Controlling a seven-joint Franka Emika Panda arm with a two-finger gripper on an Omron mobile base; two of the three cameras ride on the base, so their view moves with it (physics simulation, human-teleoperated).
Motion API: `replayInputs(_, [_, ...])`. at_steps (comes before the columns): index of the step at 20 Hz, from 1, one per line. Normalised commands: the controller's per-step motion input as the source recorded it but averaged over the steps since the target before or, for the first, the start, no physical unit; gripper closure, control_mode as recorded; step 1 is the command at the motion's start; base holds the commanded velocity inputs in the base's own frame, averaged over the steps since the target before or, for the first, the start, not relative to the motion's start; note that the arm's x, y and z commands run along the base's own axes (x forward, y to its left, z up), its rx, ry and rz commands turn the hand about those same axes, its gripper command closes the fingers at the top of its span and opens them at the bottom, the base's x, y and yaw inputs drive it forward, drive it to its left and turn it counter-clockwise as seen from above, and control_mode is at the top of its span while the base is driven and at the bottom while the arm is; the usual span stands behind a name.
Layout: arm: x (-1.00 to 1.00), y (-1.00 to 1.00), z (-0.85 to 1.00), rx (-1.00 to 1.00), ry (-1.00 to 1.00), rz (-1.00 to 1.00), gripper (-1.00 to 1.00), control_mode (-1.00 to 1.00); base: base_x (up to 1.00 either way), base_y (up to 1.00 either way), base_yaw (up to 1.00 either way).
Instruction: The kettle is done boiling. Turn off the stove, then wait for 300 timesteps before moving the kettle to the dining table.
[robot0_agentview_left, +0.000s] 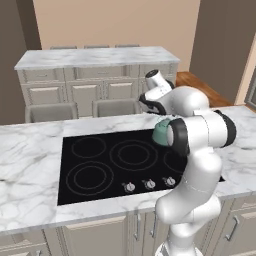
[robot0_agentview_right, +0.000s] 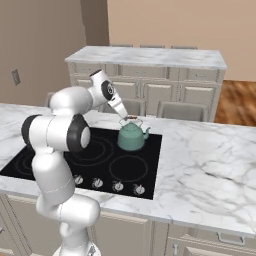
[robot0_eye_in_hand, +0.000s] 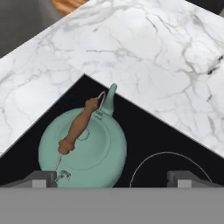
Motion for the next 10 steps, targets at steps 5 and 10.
replayInputs(5, [0.32, 0.0, -0.05, 0.01, 0.0, 0.0, -1.0, -1.0, 0.0, 0.0, 0.0])
replayInputs(10, [0.35, 0.0, -0.11, 0.04, 0.0, 0.0, -1.0, -1.0, 0.0, 0.0, 0.0])
